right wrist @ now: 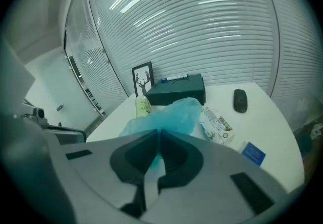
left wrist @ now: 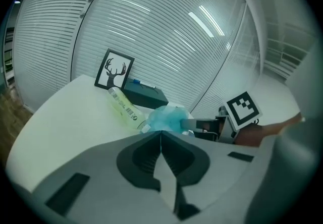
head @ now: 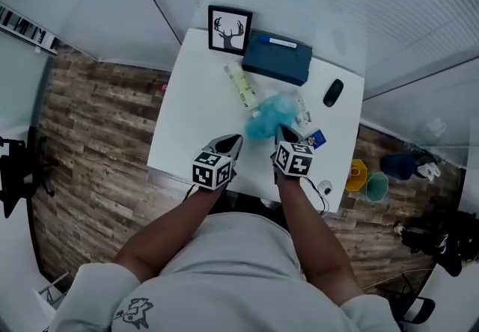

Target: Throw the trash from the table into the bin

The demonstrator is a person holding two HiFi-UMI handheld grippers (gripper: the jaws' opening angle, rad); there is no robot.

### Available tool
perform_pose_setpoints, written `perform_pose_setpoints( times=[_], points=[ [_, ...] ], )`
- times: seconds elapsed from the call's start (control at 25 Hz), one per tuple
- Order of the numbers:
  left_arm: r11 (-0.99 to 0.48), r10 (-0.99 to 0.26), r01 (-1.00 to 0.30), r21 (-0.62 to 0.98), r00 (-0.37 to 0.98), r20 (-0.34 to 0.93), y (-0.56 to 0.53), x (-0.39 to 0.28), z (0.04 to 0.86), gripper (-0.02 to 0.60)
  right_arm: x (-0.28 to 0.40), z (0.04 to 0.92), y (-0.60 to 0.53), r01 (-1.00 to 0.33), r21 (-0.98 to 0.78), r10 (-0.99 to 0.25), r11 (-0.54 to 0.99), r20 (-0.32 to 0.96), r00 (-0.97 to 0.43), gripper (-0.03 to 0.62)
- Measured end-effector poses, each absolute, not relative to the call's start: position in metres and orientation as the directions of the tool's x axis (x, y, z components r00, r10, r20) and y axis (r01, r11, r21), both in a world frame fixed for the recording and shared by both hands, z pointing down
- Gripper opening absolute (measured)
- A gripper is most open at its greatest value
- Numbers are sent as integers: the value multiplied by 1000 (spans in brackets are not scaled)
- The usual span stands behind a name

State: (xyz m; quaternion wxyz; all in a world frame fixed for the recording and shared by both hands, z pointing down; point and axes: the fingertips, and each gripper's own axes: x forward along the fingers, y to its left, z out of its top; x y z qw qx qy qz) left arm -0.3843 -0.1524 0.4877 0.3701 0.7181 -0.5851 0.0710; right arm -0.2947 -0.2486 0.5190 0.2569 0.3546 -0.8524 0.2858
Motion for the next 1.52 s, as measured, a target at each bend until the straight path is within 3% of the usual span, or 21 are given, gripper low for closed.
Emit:
perform_pose_setpoints(
  times=[0.72, 1.08, 1.52],
  points=[
    [-259, -806, -866, 427, 438, 398, -118, -389, 418, 6, -249, 442, -178, -863, -228, -667, 451, 556, -496, 9],
    [-357, -755, -847, 394, 510, 412, -103, -369, 416, 8, -216, 439, -151, -905, -225, -713, 360, 559, -423, 9],
    [-507, -636, -757, 411, 651, 415, -110, -276, 416, 7, -129, 435, -123, -929, -273, -760, 250, 539, -363, 9]
  ],
)
